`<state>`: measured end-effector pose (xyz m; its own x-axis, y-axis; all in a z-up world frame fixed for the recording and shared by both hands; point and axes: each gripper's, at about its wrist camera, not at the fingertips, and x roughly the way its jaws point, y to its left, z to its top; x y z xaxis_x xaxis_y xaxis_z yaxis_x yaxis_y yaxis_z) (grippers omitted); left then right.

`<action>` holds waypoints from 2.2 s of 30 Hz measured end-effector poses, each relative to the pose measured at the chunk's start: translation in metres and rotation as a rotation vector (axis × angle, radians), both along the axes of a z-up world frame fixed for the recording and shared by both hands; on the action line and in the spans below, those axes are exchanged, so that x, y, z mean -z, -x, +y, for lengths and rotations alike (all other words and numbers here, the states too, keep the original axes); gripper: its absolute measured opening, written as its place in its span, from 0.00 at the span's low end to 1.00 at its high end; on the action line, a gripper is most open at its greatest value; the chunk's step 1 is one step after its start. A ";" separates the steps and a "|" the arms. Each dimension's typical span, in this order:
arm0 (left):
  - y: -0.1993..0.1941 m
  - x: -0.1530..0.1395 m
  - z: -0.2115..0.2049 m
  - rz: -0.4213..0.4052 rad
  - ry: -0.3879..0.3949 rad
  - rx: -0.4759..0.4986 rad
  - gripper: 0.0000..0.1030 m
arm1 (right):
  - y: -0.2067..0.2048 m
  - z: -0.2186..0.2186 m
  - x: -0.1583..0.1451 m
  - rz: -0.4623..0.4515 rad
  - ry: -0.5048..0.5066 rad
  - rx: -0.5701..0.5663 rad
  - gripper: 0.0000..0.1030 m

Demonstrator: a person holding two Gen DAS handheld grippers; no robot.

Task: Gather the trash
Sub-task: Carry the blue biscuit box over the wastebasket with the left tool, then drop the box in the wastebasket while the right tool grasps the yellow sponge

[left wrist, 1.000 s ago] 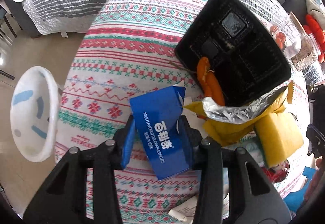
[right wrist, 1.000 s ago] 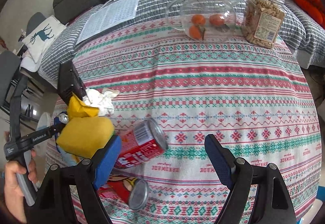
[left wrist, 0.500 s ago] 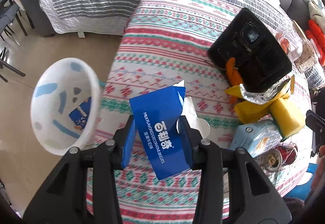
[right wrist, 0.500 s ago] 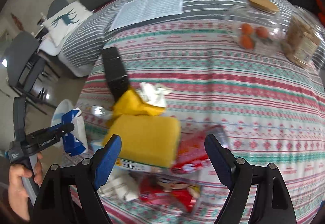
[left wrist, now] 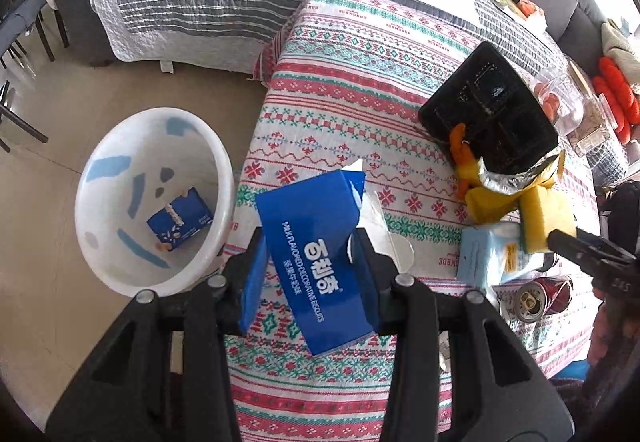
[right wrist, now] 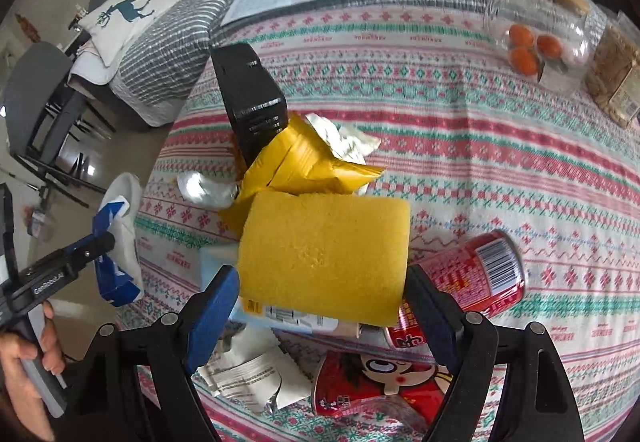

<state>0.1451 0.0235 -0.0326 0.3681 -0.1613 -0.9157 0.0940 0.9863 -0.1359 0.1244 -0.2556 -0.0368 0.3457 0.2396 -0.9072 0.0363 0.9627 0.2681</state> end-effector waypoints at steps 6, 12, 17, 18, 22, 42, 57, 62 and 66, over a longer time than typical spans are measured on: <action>-0.001 -0.001 -0.003 0.005 0.012 0.021 0.42 | -0.002 0.002 0.003 0.015 -0.027 -0.037 0.63; -0.002 -0.001 0.001 0.009 0.021 0.002 0.42 | -0.001 -0.001 0.000 0.004 -0.031 -0.023 0.42; 0.000 -0.006 0.005 -0.006 0.041 -0.019 0.42 | 0.006 -0.011 -0.011 -0.026 -0.049 -0.011 0.24; 0.001 -0.007 0.006 -0.008 0.045 -0.021 0.42 | 0.008 -0.012 -0.013 -0.032 -0.049 -0.014 0.24; 0.002 -0.010 0.010 -0.018 0.052 -0.028 0.42 | 0.011 -0.014 -0.022 -0.062 -0.057 -0.023 0.22; -0.003 -0.019 0.056 -0.052 0.059 -0.130 0.42 | -0.007 0.052 -0.061 -0.185 -0.102 -0.123 0.21; -0.027 0.001 0.148 -0.040 -0.058 -0.315 0.42 | -0.036 0.151 -0.032 -0.131 -0.079 -0.233 0.21; -0.036 0.010 0.154 -0.026 -0.061 -0.301 0.58 | -0.042 0.171 -0.024 -0.123 -0.077 -0.245 0.21; -0.033 0.006 0.157 -0.056 -0.118 -0.330 0.82 | -0.048 0.186 -0.018 -0.118 -0.073 -0.252 0.21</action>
